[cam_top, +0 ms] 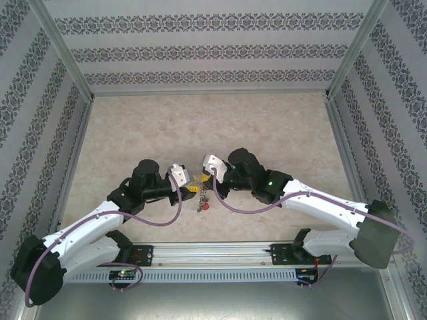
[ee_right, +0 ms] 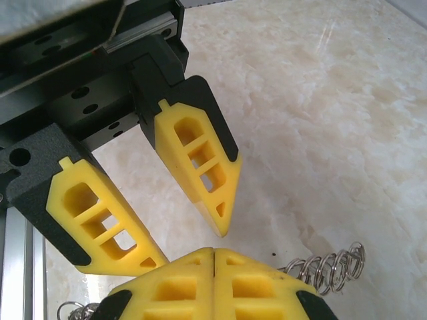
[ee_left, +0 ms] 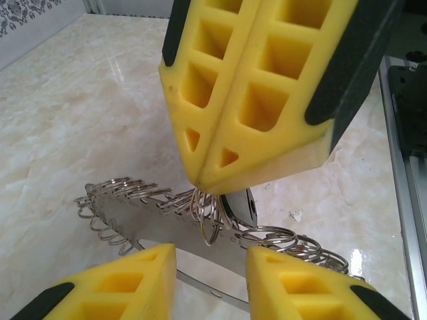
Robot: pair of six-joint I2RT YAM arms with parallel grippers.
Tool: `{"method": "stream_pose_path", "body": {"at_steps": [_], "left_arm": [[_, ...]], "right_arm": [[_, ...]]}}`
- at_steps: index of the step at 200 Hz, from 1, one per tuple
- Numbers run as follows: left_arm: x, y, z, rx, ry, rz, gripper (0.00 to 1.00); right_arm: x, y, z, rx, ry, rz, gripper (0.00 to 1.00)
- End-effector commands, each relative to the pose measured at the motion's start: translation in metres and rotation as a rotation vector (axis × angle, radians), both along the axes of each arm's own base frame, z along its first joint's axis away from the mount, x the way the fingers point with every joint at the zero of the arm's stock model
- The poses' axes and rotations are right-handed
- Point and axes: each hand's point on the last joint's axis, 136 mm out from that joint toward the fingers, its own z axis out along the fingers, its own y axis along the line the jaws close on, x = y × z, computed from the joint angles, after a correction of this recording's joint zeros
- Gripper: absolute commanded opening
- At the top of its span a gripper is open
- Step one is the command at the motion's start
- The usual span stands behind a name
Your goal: Put the keys on the keyring
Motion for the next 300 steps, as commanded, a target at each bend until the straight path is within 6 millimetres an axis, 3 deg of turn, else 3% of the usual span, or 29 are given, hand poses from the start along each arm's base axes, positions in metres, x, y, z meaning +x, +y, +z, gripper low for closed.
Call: {"method": "stream_pose_path", "body": {"at_steps": [1,90,159,300], "left_arm": [[-0.002,-0.008,0.014,-0.020,-0.036,-0.041,0.33],[0.004,-0.010,0.014,0.011,-0.047,-0.049,0.30],[0.005,-0.006,-0.003,0.081,-0.022,-0.043,0.31],[0.001,0.008,-0.030,0.139,0.003,0.009,0.32]], "right_arm": [[-0.001,0.010,0.025,0.049,-0.046,0.031,0.00],[-0.007,0.015,0.015,0.041,-0.007,0.074,0.00],[-0.005,0.016,0.016,0.041,-0.017,0.065,0.00],[-0.002,0.021,-0.013,0.011,0.035,0.058,0.00]]}}
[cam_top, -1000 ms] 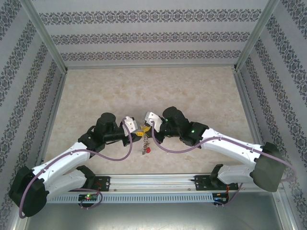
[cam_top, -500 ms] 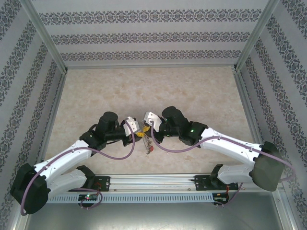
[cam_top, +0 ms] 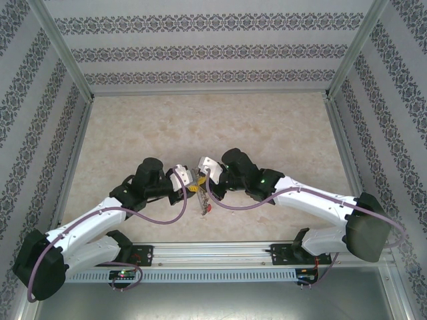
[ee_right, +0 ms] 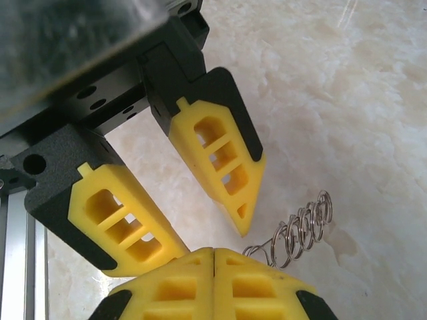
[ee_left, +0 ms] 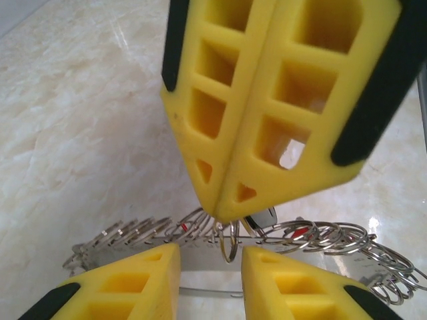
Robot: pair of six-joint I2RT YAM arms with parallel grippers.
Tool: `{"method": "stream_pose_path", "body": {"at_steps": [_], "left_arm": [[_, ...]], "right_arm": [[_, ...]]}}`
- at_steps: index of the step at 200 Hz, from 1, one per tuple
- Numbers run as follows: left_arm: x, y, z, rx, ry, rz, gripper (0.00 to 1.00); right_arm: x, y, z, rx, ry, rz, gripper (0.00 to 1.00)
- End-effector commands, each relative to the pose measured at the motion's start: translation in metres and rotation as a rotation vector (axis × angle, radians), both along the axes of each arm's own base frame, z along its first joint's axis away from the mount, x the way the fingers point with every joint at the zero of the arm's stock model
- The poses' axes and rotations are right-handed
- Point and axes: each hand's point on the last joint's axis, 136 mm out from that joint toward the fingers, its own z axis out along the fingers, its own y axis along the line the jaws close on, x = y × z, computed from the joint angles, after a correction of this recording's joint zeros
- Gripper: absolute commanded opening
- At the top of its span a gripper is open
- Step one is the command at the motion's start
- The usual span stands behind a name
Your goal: Put the keys on the keyring
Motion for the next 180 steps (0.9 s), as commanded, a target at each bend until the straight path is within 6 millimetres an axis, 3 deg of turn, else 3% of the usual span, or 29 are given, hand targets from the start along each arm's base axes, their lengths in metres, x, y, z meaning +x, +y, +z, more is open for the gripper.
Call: {"method": "stream_pose_path", "body": {"at_steps": [1,110,157,180], "left_arm": [[-0.006,0.001,-0.008,0.019,0.000,-0.010,0.32],[-0.001,-0.006,-0.007,-0.023,-0.013,-0.015,0.30],[0.002,-0.006,-0.009,-0.017,-0.014,-0.006,0.27],[0.004,-0.006,-0.007,-0.020,-0.021,-0.001,0.20]], "right_arm": [[-0.003,0.011,0.010,0.052,-0.016,0.027,0.00],[-0.003,0.016,0.000,0.052,0.015,0.033,0.00],[-0.004,0.015,0.000,0.057,0.017,0.039,0.00],[-0.004,0.015,-0.001,0.055,0.018,0.034,0.00]]}}
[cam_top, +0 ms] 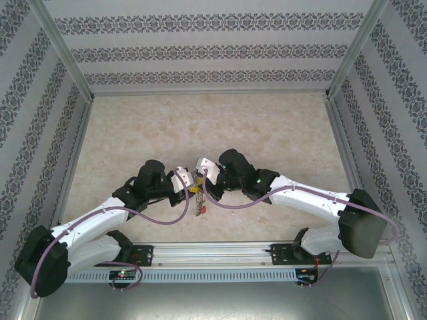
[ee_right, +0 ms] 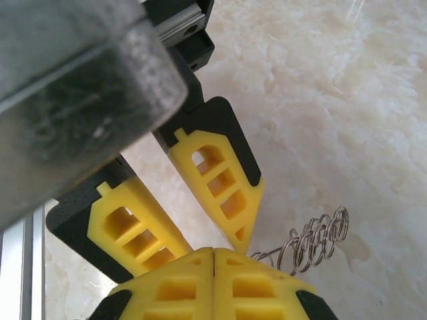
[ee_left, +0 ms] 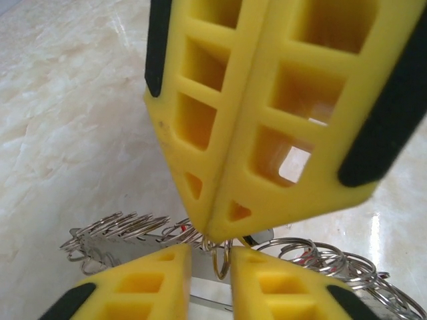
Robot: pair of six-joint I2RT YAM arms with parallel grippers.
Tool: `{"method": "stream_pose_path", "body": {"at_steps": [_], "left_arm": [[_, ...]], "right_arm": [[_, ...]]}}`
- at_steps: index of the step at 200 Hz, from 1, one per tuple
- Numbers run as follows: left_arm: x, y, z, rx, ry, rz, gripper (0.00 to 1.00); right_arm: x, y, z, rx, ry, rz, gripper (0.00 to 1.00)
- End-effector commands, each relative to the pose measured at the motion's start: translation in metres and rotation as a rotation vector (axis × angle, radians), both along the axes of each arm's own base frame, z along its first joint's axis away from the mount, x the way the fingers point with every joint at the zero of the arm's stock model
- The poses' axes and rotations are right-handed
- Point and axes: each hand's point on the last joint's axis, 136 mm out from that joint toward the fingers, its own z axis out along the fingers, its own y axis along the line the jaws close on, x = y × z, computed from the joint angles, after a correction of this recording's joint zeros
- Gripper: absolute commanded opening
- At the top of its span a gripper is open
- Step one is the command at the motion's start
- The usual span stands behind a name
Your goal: Put the keys on the keyring
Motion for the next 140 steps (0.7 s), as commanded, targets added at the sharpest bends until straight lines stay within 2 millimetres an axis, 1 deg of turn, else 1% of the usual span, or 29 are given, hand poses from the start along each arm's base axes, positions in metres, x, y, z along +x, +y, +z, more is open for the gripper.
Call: {"method": "stream_pose_path", "body": {"at_steps": [1,26,37,71,102,110,140], "left_arm": [[0.002,-0.005,0.007,-0.025,-0.034,-0.007,0.19],[0.003,-0.003,0.005,-0.019,-0.037,0.007,0.07],[0.002,-0.003,0.004,-0.019,-0.032,0.008,0.00],[0.002,-0.001,0.001,-0.038,-0.033,0.029,0.00],[0.002,-0.001,0.004,-0.092,-0.048,0.044,0.00],[0.001,-0.002,0.004,-0.100,-0.046,0.044,0.00],[0.000,-0.001,-0.005,-0.097,-0.030,0.048,0.00]], "right_arm": [[-0.005,0.008,0.009,0.051,-0.001,0.023,0.00],[-0.004,0.006,0.004,0.040,0.003,0.009,0.00],[-0.001,0.003,0.002,0.036,0.008,-0.014,0.00],[0.018,-0.011,-0.004,0.041,0.048,-0.136,0.00],[0.028,-0.022,-0.018,0.019,0.089,-0.219,0.00],[0.029,-0.022,-0.021,0.016,0.095,-0.224,0.00],[0.029,-0.018,-0.019,0.016,0.111,-0.213,0.00]]}}
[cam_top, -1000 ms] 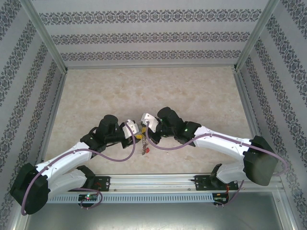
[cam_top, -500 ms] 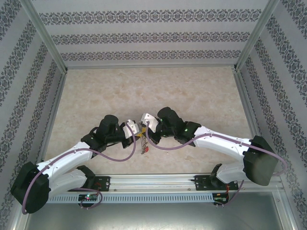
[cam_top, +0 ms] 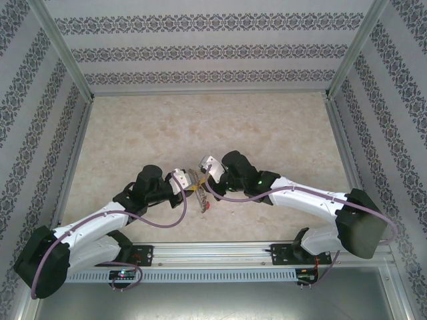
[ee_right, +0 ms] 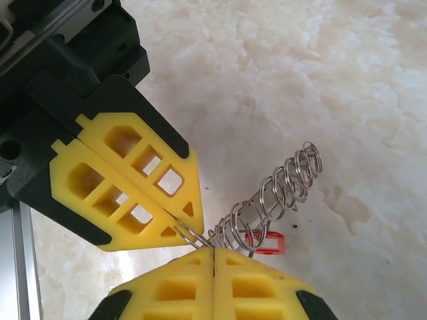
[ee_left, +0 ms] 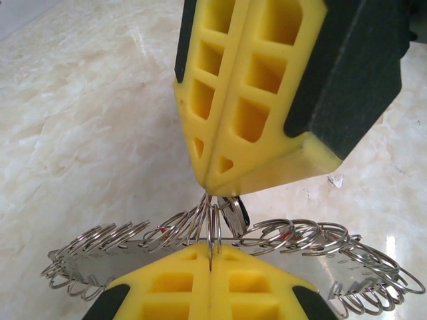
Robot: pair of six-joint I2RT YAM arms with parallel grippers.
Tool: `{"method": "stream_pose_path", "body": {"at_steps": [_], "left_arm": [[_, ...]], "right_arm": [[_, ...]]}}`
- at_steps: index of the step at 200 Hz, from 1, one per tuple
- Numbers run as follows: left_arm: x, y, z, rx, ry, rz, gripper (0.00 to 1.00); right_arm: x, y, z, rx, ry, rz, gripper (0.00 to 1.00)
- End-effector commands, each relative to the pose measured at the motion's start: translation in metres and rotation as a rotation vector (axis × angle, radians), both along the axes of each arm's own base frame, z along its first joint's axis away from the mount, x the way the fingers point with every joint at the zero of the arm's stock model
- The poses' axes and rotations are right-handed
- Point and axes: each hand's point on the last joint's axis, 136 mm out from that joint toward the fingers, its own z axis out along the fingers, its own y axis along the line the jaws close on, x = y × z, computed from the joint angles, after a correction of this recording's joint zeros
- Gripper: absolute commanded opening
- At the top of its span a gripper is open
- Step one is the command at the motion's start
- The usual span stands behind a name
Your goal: Put the keys on the keyring
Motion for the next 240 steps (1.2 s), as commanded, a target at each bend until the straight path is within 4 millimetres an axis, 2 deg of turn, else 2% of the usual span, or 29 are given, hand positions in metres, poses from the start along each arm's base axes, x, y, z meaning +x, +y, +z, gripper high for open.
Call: {"method": "stream_pose_path", "body": {"at_steps": [1,10,36,48,62,108,131,240], "left_arm": [[-0.004,-0.004,0.002,-0.039,-0.004,-0.007,0.00],[-0.005,-0.004,0.000,-0.036,0.003,-0.009,0.01],[-0.005,-0.003,-0.002,-0.027,0.008,-0.010,0.25],[-0.006,-0.004,0.000,-0.020,0.007,-0.018,0.26],[-0.007,-0.004,0.001,-0.011,0.008,-0.026,0.32],[-0.007,-0.006,0.003,0.002,0.007,-0.043,0.35],[-0.004,-0.006,0.011,-0.011,-0.017,-0.037,0.35],[0.005,0.000,0.019,-0.011,-0.052,0.026,0.34]], "right_arm": [[0.015,-0.003,0.000,0.000,0.002,-0.065,0.00],[0.014,0.000,0.001,0.008,0.001,-0.052,0.00],[0.007,0.011,0.013,0.044,-0.007,0.006,0.00],[0.004,0.015,0.018,0.057,-0.016,0.024,0.00],[0.004,0.018,0.022,0.062,-0.020,0.032,0.00],[0.002,0.022,0.027,0.071,-0.033,0.051,0.00],[0.002,0.022,0.027,0.070,-0.031,0.055,0.00],[-0.002,0.024,0.031,0.076,-0.041,0.082,0.00]]}}
